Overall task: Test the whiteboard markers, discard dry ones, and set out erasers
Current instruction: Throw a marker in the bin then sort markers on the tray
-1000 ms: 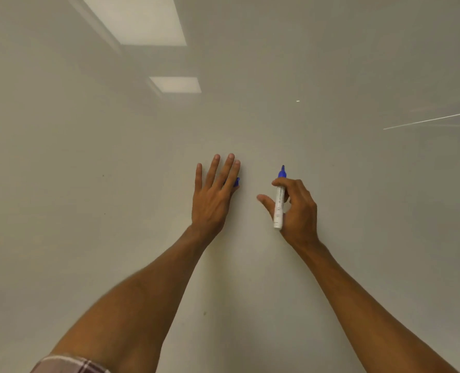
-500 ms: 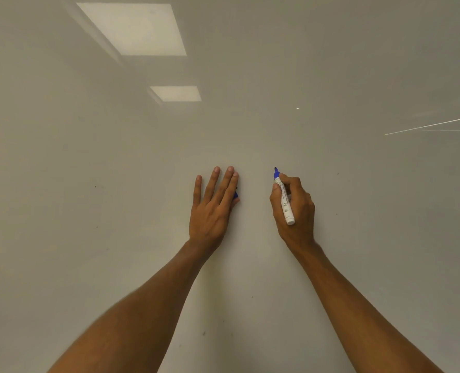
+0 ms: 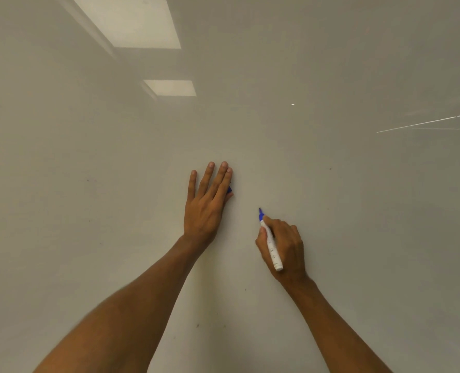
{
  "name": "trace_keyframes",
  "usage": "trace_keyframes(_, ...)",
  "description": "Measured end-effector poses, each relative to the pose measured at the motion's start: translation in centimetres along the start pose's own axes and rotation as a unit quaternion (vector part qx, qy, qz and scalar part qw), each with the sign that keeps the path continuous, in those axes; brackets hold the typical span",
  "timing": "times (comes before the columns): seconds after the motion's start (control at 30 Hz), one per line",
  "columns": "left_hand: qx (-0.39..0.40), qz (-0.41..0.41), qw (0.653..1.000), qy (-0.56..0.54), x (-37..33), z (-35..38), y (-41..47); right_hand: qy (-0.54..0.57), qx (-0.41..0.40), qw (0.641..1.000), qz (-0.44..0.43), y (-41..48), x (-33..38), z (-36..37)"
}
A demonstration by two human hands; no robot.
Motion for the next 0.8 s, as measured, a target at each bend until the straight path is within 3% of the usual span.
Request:
trace_keyframes(0.07,0.000,0.000,1.000,-0.002,0.0,-0.1,0.0,0.007,0.029,0.999,-0.031,-0.7,-0.2,0.2)
trace_keyframes(0.27,0.018,0.005,1.000,-0.017,0.0,-0.6,0.0,-0.041,0.002,0.995,0.089,-3.4,-1.8,-1.9)
trace_keyframes(0.5,0.070,0.022,0.997,-0.009,-2.5,-1.2,-3.8,-0.049,0.148,0.987,-0.045,-5.7,1.4,-0.7)
trace_keyframes(0.67,0.112,0.031,0.993,-0.018,-5.1,-0.9,-8.7,-0.038,0.155,0.985,-0.061,-5.9,1.3,-2.3)
trace_keyframes(0.8,0.136,0.022,0.990,-0.041,-6.6,-1.0,-12.3,-0.019,0.235,0.971,-0.042,-8.6,0.6,-2.1)
Point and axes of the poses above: each hand's wrist, its own y-axis towards the middle knuckle, its own z-axis out of the palm, x = y × z, the point moved 8 cm from there along y, towards the middle knuckle, and after that the axes turned 2 degrees about z, right-handed, at the moved point
